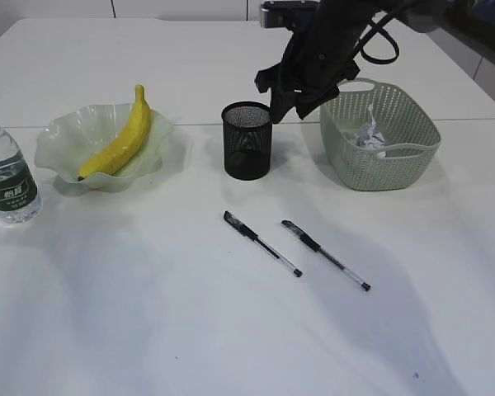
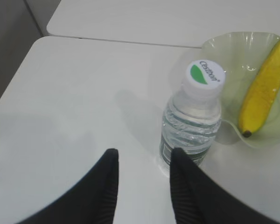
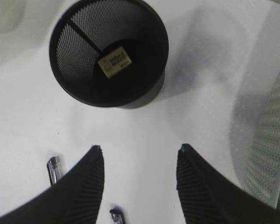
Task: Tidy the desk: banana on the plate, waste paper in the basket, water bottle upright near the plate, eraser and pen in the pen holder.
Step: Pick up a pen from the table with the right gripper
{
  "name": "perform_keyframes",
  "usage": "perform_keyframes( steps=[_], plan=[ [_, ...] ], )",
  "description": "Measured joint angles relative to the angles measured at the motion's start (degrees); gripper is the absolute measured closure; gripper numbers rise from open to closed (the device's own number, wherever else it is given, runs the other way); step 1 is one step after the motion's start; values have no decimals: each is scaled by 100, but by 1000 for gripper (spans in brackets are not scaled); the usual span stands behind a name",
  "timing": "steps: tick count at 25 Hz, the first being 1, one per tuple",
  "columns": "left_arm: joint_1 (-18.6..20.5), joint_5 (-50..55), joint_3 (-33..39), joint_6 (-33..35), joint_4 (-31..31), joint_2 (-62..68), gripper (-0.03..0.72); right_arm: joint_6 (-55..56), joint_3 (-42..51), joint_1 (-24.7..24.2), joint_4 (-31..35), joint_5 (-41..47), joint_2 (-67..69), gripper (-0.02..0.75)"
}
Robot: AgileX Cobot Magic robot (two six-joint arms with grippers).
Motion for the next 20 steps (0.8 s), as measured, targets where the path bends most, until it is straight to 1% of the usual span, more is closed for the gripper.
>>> perform_keyframes(
  steps=[7,17,20],
  plan=[
    [0,59,0,0,4,0,434,0,680,0,-426,0,-277,366],
    [0,92,0,0,13,0,434,-2,1356,0,-476,-19,-603,366],
    [0,95,0,0,13,0,434,-12,1711,0,-466,-23,-711,366]
  ],
)
